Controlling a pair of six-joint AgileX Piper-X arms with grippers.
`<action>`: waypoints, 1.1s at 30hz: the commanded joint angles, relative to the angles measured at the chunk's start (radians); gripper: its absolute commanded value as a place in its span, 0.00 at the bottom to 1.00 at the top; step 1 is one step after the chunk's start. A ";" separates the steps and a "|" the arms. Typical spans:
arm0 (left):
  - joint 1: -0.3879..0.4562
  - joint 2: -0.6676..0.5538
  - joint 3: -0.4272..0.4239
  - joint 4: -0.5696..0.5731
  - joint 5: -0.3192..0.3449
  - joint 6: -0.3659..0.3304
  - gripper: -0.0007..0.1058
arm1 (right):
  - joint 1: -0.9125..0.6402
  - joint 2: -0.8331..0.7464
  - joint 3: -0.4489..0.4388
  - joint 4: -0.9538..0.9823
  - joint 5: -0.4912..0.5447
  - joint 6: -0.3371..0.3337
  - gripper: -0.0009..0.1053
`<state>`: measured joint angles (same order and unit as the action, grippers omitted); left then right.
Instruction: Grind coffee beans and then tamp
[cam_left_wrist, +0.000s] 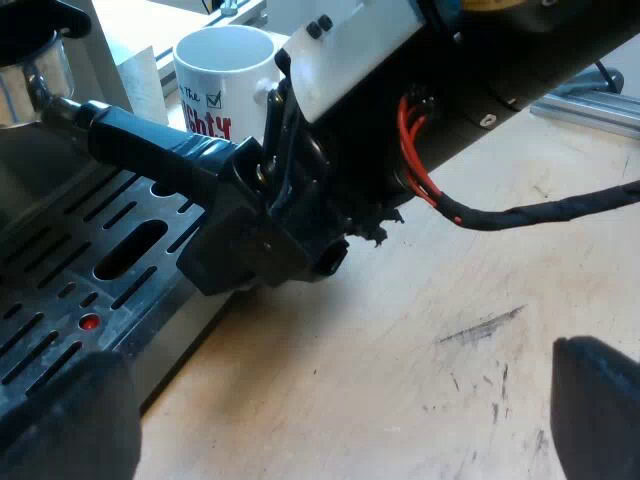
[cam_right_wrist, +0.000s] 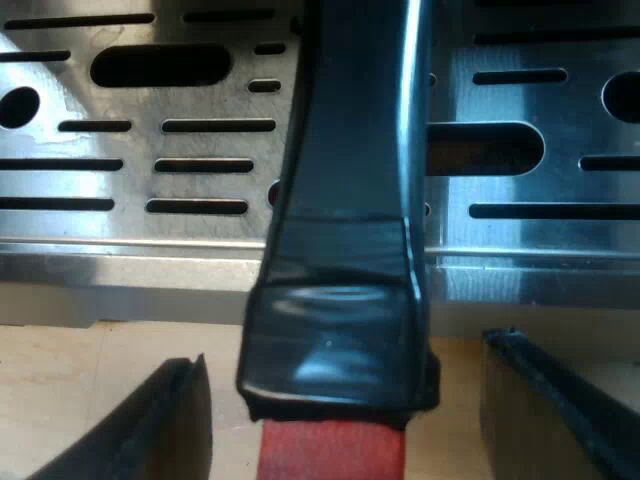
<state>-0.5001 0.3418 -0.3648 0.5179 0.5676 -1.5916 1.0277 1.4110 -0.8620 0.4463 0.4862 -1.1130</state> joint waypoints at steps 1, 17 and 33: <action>-0.005 0.003 -0.001 -0.015 0.012 -0.003 0.79 | -0.012 -0.006 -0.011 -0.008 0.006 -0.006 0.57; -0.005 0.003 -0.001 -0.015 0.012 -0.003 0.79 | -0.013 -0.006 -0.011 0.000 0.003 -0.006 0.32; -0.005 0.003 -0.001 -0.015 0.012 -0.003 0.79 | -0.011 -0.006 -0.011 0.000 0.003 -0.006 0.01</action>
<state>-0.5001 0.3418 -0.3648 0.5179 0.5676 -1.5916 1.0179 1.4110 -0.8620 0.4660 0.4902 -1.0844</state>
